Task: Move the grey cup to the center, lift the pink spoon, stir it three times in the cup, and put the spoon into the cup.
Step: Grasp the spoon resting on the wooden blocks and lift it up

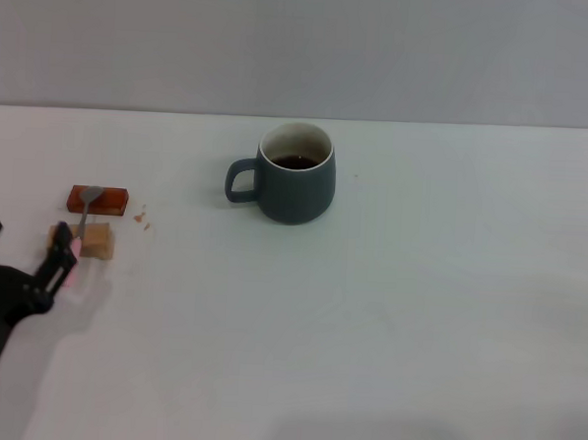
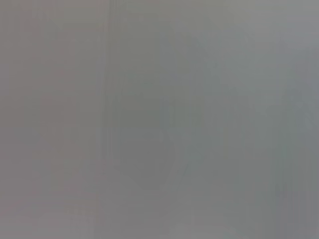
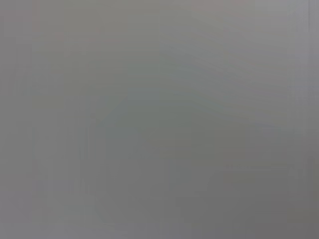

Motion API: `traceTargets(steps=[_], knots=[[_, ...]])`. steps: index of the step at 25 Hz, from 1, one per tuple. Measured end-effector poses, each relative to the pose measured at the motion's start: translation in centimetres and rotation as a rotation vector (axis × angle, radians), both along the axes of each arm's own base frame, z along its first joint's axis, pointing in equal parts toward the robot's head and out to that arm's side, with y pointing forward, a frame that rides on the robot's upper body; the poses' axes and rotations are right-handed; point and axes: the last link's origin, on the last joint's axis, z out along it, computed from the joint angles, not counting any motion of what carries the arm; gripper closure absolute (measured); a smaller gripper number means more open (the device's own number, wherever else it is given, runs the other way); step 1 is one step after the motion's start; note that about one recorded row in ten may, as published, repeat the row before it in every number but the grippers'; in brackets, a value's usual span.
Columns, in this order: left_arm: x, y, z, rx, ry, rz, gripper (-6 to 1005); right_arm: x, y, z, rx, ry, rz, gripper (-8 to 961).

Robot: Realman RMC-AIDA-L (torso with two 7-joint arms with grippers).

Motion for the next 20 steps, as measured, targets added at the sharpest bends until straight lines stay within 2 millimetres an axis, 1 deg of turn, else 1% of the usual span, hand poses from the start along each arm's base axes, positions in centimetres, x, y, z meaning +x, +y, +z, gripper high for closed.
traceTargets(steps=[3,4,5,6,9,20], knots=[[0.2,-0.2,-1.0,-0.043,-0.003,0.012,163,0.1,0.2,0.1,0.002,0.006,-0.011,954],[0.1,0.0,-1.6,-0.079,-0.001,0.036,163,0.1,0.3,0.0,0.000,0.007,-0.011,954],[0.1,0.0,-1.6,-0.079,-0.001,0.036,163,0.1,0.3,0.0,0.000,0.007,-0.011,954],[0.0,0.3,-2.1,-0.110,0.001,0.060,163,0.1,0.3,0.0,0.000,0.008,-0.011,954],[-0.2,0.7,-2.4,-0.128,0.011,0.083,164,0.1,0.3,0.0,-0.003,0.007,-0.010,955],[-0.4,1.4,-2.5,-0.130,0.064,0.092,166,0.3,0.0,-0.1,-0.006,0.010,-0.016,954]])
